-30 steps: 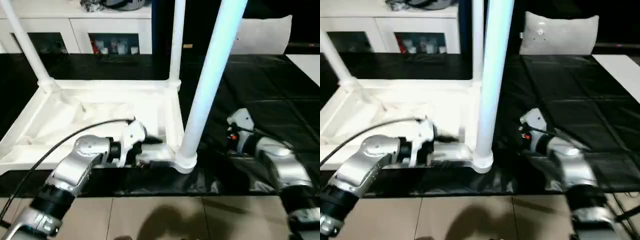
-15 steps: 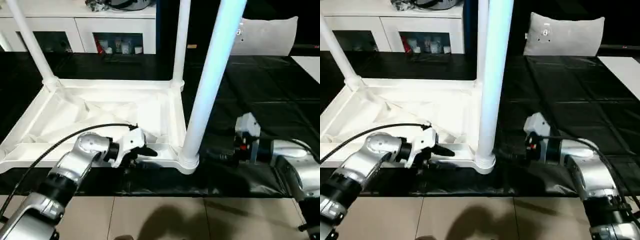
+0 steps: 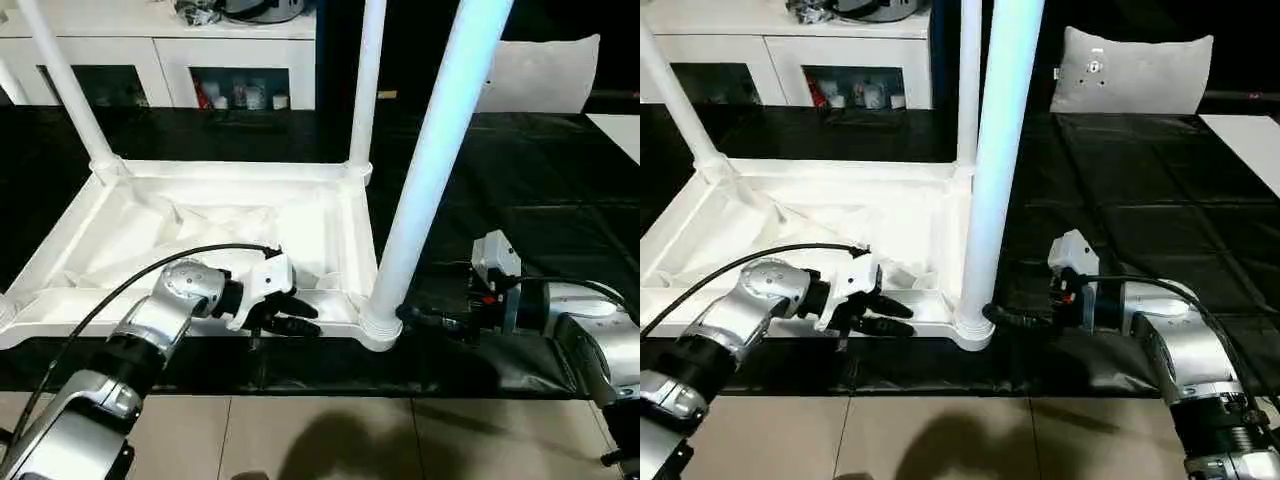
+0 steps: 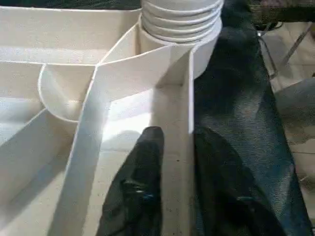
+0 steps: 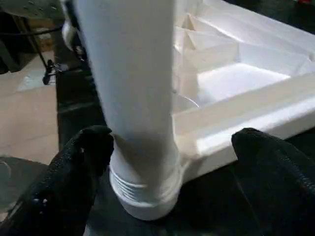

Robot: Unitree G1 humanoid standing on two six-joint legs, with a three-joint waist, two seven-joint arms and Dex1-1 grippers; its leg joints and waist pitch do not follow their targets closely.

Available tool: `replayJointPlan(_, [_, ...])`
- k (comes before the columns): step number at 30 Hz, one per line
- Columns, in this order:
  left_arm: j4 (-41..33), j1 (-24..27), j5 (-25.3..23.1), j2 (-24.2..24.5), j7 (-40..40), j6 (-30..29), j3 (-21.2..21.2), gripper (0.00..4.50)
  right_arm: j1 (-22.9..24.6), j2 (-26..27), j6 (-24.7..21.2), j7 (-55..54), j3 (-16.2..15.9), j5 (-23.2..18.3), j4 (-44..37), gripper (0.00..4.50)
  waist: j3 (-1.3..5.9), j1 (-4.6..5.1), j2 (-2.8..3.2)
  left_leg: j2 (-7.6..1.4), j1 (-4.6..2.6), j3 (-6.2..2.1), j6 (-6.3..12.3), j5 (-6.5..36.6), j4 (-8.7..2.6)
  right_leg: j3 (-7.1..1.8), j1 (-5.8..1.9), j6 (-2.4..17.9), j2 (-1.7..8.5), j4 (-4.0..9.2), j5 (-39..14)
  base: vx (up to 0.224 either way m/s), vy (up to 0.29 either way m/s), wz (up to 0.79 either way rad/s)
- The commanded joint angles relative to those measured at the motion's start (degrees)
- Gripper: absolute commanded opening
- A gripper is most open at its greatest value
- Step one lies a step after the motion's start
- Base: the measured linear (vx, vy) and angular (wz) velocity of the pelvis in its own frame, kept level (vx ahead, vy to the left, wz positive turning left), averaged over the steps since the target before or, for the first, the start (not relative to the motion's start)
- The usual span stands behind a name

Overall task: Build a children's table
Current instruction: Rotate leg to tighten

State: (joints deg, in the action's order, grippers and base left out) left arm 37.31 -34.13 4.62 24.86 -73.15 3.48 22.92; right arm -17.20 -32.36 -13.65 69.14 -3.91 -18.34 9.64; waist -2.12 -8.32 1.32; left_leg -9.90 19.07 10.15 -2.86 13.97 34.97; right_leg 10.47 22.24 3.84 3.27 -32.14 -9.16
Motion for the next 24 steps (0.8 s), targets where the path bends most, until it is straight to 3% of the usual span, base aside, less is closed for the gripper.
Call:
replayJointPlan(1, [2.74, -0.64, -2.24, 0.15, -0.25, 0.39, 1.06, 0.77, 0.26, -0.96, -1.69, 1.43, -0.91, -1.41, -1.64, 4.50, 3.59, -0.26, -0.17, -3.41, 0.24, -1.52, 4.35, 3.84, -3.65, -3.73, -3.54, -6.48, 6.19, 5.42, -23.30, 0.000, 0.000, 0.00])
replayJointPlan(3, [3.06, -0.74, -2.42, 0.10, -0.49, 0.48, 1.13, 0.70, 0.13, -0.99, -1.93, 2.24, -1.27, -1.71, -1.57, 4.50, 3.49, -0.18, -0.21, -3.42, 0.15, -1.52, 4.23, 4.69, -3.68, -3.61, -3.50, -7.06, 6.20, 5.66, -24.66, 0.000, 0.000, 0.00])
replayJointPlan(4, [3.31, -0.84, -2.59, 0.03, -0.72, 0.57, 1.12, 0.64, 0.01, -0.98, -2.07, 2.80, -1.50, -1.85, -1.47, 4.20, 3.52, -0.18, -0.22, -3.40, 0.12, -1.49, 4.13, 4.81, -3.68, -3.60, -3.51, -7.09, 6.25, 5.73, -25.02, 0.000, 0.000, 0.00])
replayJointPlan(9, [4.15, -1.11, -3.75, 0.03, -1.55, 1.42, 1.54, 0.23, -1.55, 0.11, -2.00, 4.40, -2.83, -1.32, 0.75, 3.78, 3.59, -0.17, -0.17, -3.22, 0.23, -1.48, 4.01, 4.66, -3.62, -3.46, -3.52, -7.98, 6.12, 5.85, -25.41, 0.000, 0.000, 0.00])
replayJointPlan(13, [3.80, -1.11, -5.26, 0.54, -2.83, 1.65, 2.58, 0.01, -3.61, 0.79, -2.40, 5.84, -4.50, -0.97, 3.07, 3.57, 3.72, -0.17, -0.22, -3.48, 0.25, -1.57, 4.13, 4.14, -3.65, -3.56, -3.52, -6.77, 6.30, 5.44, -23.99, 0.000, 0.000, 0.00])
replayJointPlan(24, [2.52, -0.59, -3.91, 0.00, -4.22, 0.78, 1.42, 0.00, -8.21, 2.86, -2.40, 8.74, -6.82, -0.16, 9.98, 2.62, 3.75, -0.24, -0.26, -3.99, 0.29, -1.65, 4.37, 2.95, -3.72, -4.03, -3.53, -4.31, 6.73, 4.98, -22.88, 0.000, 0.000, 0.00])
